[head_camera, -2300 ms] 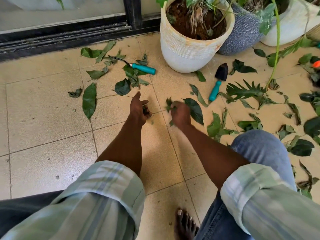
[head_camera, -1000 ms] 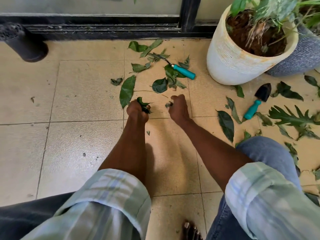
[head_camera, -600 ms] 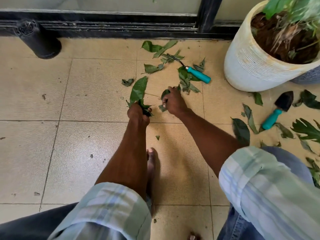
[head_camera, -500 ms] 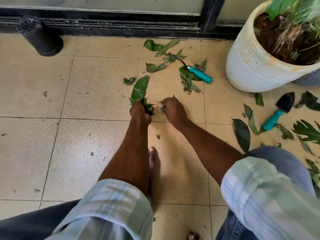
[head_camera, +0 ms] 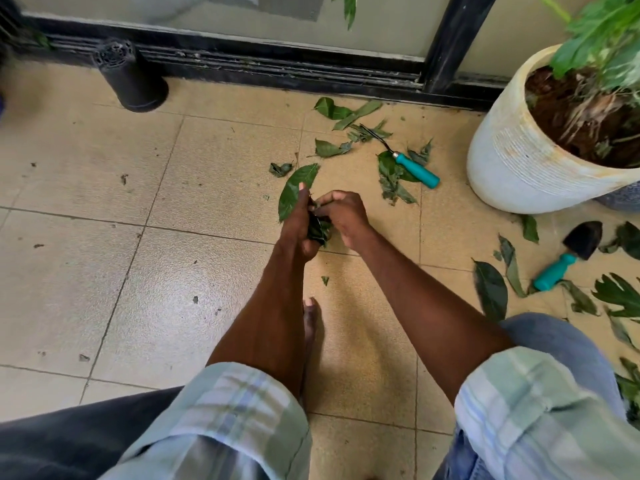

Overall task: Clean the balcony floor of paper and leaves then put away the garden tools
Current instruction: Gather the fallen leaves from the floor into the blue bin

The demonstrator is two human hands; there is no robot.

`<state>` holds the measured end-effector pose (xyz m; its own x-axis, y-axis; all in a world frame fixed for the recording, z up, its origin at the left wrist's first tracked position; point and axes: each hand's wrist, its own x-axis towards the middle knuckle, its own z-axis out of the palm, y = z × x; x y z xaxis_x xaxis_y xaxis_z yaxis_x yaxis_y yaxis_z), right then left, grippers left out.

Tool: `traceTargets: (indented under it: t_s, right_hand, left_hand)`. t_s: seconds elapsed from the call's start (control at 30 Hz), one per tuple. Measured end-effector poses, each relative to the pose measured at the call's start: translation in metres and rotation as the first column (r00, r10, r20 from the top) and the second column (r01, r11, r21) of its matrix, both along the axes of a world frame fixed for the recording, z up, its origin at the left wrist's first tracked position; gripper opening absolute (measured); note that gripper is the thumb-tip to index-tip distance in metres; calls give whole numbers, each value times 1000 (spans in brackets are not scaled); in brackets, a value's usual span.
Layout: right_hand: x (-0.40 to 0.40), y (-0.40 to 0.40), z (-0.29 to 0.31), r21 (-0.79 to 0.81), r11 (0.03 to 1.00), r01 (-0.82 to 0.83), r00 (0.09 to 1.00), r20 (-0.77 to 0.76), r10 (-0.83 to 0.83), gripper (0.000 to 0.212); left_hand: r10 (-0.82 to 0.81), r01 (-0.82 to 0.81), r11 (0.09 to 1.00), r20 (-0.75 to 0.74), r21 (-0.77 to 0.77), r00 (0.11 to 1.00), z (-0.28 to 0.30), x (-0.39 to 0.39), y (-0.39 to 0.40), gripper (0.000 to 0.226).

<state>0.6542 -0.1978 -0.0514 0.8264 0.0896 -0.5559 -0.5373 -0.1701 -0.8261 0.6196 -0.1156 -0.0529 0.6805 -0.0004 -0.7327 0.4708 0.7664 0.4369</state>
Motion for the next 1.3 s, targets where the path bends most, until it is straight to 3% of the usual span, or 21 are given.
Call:
traceTargets:
  t_s: [0.07, 0.13, 0.23, 0.27, 0.33, 0.4, 0.5, 0.53, 0.6, 0.7, 0.73, 0.83, 0.9, 0.97, 1.0, 1.1, 1.17, 1.23, 1.3]
  right_hand:
    - [-8, 21, -5, -91, 996, -25, 998, 49, 30, 21]
    - [-9, 33, -5, -180, 974, -135, 988, 51, 147, 22]
    - [3, 35, 3, 4, 945, -326, 945, -30, 326, 12]
    - [11, 34, 5, 40, 956, -290, 957, -9, 291, 12]
    - [30, 36, 0, -161, 967, -198, 971, 103, 216, 16]
    - [45, 42, -13, -489, 843, -226, 913, 194, 358, 40]
    - [55, 52, -45, -742, 533, -407, 714, 106, 692, 76]
    - [54, 54, -53, -793, 433, -428, 652, 61, 756, 75]
    - [44, 57, -66, -854, 364, -372, 583, 90, 807, 52]
    - [25, 55, -69, -890, 383, -246, 455, 243, 857, 33]
    - [26, 55, -68, -879, 414, -236, 468, 270, 841, 31]
    - [49, 67, -52, -760, 614, -212, 684, 334, 649, 35]
    - [72, 83, -36, -671, 706, -227, 752, 339, 565, 60]
    - [91, 102, -27, -658, 684, -315, 771, 243, 589, 83]
    - [97, 110, -27, -679, 639, -361, 762, 180, 622, 82]
    - [97, 117, -37, -758, 508, -408, 730, 63, 680, 48]
    - [82, 109, -46, -829, 453, -327, 674, 131, 727, 35]
    - [61, 97, -49, -872, 423, -246, 557, 230, 798, 27]
    - [53, 81, -50, -878, 444, -177, 539, 291, 791, 22]
  left_hand:
    - [91, -90, 996, -52, 25, 994, 4, 1, 9, 39]
    - [169, -141, 971, -136, 194, 976, -1, 1, 24, 21]
    - [348, -276, 912, -218, 305, 912, -10, 0, 49, 22]
    - [415, -358, 893, -192, 274, 889, -11, 1, 55, 23]
    - [518, -487, 846, -120, 217, 847, -13, 3, 66, 23]
    - [560, -535, 819, -89, 205, 823, -16, 7, 74, 27]
    - [558, -520, 817, -109, 250, 823, -23, 10, 85, 29]
    - [557, -517, 816, -117, 257, 822, -23, 11, 88, 29]
    - [567, -525, 811, -125, 258, 814, -23, 14, 95, 27]
    - [542, -501, 829, -140, 247, 828, -22, 17, 102, 27]
    - [529, -488, 838, -143, 246, 836, -22, 19, 104, 27]
    - [506, -464, 851, -148, 244, 850, -21, 23, 110, 24]
    - [491, -450, 859, -142, 246, 859, -20, 25, 112, 24]
    - [492, -455, 860, -135, 233, 860, -20, 26, 113, 24]
    - [493, -458, 859, -136, 227, 859, -22, 27, 114, 24]
    - [484, -452, 868, -140, 206, 864, -27, 27, 116, 23]
    - [473, -448, 876, -137, 182, 870, -29, 27, 116, 21]
    - [475, -451, 875, -131, 176, 870, -32, 28, 116, 22]
    - [465, -444, 880, -118, 169, 877, -36, 30, 115, 23]
